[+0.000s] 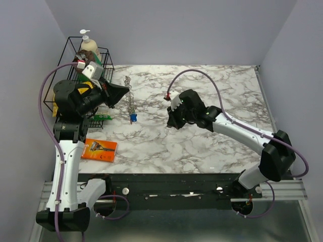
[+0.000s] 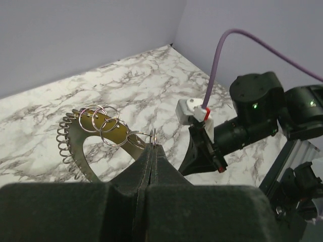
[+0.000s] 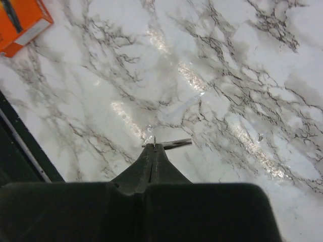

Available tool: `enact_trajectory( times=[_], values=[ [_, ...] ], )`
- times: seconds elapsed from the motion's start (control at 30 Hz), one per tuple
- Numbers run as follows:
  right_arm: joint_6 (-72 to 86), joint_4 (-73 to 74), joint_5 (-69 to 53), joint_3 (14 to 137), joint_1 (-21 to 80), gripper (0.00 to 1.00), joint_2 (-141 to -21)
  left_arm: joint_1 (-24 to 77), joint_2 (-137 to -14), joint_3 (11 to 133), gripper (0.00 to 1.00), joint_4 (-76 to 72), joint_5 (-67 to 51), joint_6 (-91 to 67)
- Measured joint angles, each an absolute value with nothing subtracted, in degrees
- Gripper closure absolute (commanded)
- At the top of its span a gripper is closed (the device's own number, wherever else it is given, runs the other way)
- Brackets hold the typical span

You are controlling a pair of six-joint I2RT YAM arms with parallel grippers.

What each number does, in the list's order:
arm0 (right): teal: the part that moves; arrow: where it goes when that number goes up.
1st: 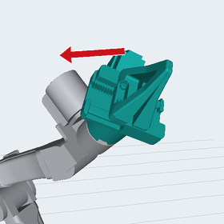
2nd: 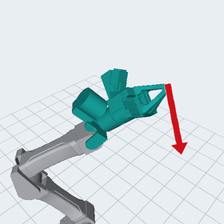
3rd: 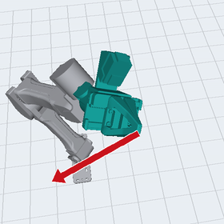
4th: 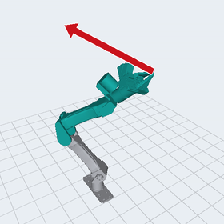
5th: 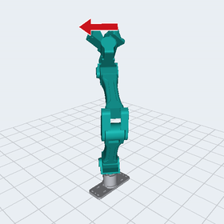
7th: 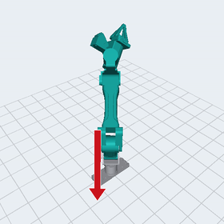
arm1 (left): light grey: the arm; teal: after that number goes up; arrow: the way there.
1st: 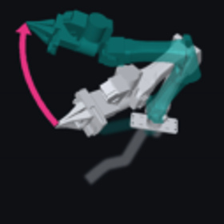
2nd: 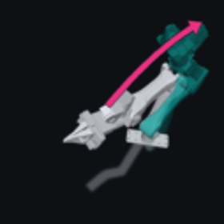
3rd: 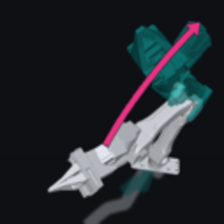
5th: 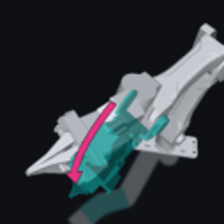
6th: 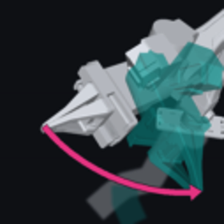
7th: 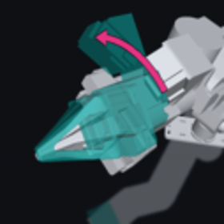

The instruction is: Put the keys on the keyring

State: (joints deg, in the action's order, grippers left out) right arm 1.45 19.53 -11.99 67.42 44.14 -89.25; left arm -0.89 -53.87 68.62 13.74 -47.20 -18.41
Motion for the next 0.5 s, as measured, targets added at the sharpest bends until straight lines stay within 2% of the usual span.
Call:
enact_trajectory(
  times=[0.5],
  values=[
    [-3.4,20.0,-20.4,69.0,43.1,0.99,-74.0,15.6,-55.6,68.1,1.0,24.1,-50.1,-2.7]
  ],
)
